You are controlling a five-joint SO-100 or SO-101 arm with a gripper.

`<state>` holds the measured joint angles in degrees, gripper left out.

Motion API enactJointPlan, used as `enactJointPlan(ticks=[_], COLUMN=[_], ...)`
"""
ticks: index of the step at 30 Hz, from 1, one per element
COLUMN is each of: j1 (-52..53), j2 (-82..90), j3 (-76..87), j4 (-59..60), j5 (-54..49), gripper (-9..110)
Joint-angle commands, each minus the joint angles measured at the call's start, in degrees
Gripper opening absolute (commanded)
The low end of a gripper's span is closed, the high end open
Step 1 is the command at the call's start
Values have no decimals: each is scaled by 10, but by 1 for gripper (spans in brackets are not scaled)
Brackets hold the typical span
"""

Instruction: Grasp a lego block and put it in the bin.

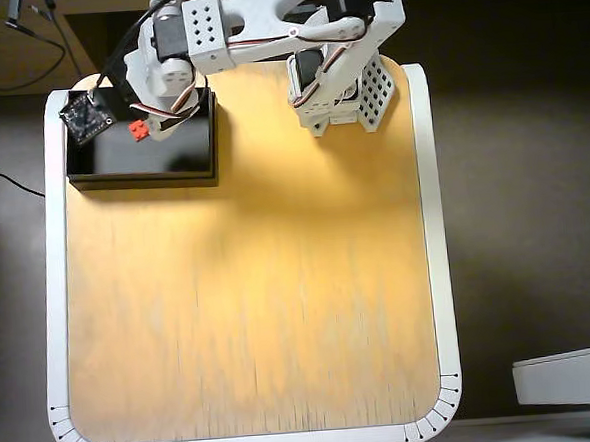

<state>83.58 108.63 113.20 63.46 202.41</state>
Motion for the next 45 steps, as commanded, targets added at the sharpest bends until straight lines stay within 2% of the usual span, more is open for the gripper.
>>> enactJointPlan(ticks=[1,17,29,32,45], j1=[8,4,8,9,-46], j2=[-11,-47,-44,-43,74], j3=[-88,-85,-86,-87,-86], j4=[-47,-67,-76,-76,-71], j5=[-11,4,31,34,-35], gripper=[1,1,18,18,20])
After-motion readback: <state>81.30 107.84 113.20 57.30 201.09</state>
